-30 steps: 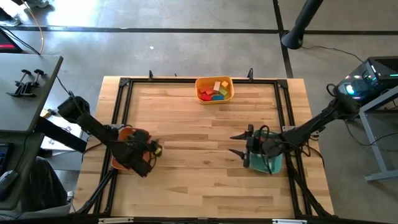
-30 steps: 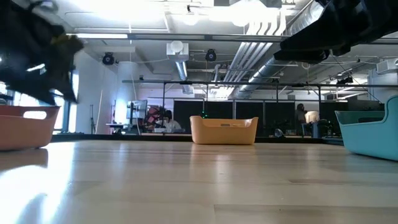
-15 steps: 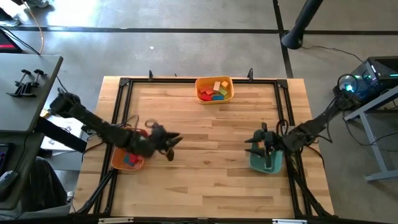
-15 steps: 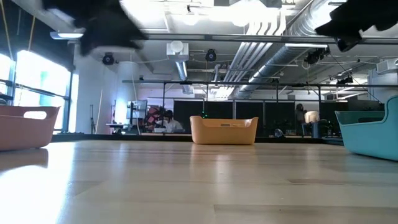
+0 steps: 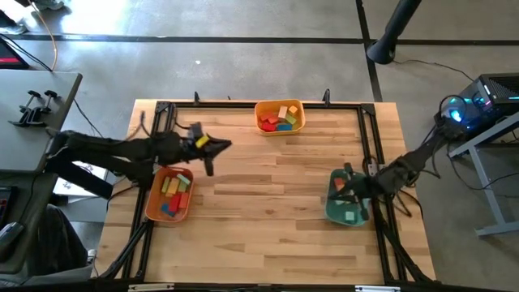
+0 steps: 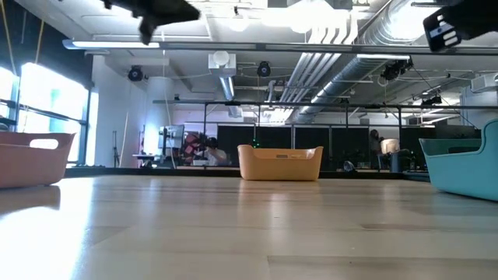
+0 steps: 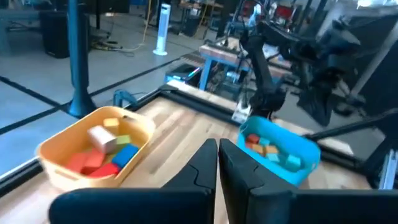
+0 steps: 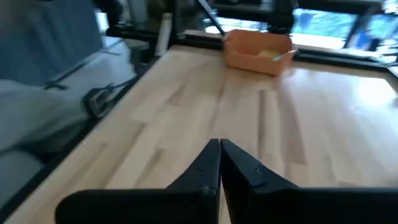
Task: Sort blocks by size
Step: Return to Home Position
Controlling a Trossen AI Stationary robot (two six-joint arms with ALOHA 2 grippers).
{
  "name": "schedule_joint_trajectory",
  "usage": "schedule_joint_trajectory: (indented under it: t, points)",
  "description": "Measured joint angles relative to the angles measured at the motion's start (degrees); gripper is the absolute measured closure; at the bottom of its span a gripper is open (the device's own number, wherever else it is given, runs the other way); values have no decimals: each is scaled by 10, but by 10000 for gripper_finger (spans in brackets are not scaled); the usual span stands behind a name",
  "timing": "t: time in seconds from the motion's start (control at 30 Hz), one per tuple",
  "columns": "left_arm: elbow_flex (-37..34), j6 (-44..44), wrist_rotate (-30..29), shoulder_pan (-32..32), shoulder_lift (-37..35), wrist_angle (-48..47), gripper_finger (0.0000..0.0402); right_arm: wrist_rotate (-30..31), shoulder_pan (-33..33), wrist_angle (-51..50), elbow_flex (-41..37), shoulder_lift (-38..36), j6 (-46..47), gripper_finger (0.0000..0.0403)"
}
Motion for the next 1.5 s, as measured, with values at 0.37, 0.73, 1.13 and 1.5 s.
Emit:
schedule_joint_trajectory:
  t: [0.37, 0.73, 1.13, 1.5]
  points:
    - [-19, 69, -9, 21, -160, -150, 401, -130, -63, -110, -2, -156, -3, 401]
    - [-228, 78, 11, -3, -330, -28, 401, -194, -94, 143, -180, -284, -13, 402]
    - [-280, 101, 23, -2, -535, -86, 401, -309, -272, 118, -192, -317, -41, 402]
    - [-320, 51, 85, -9, -531, -72, 401, -367, -323, 184, -229, -314, 9, 403]
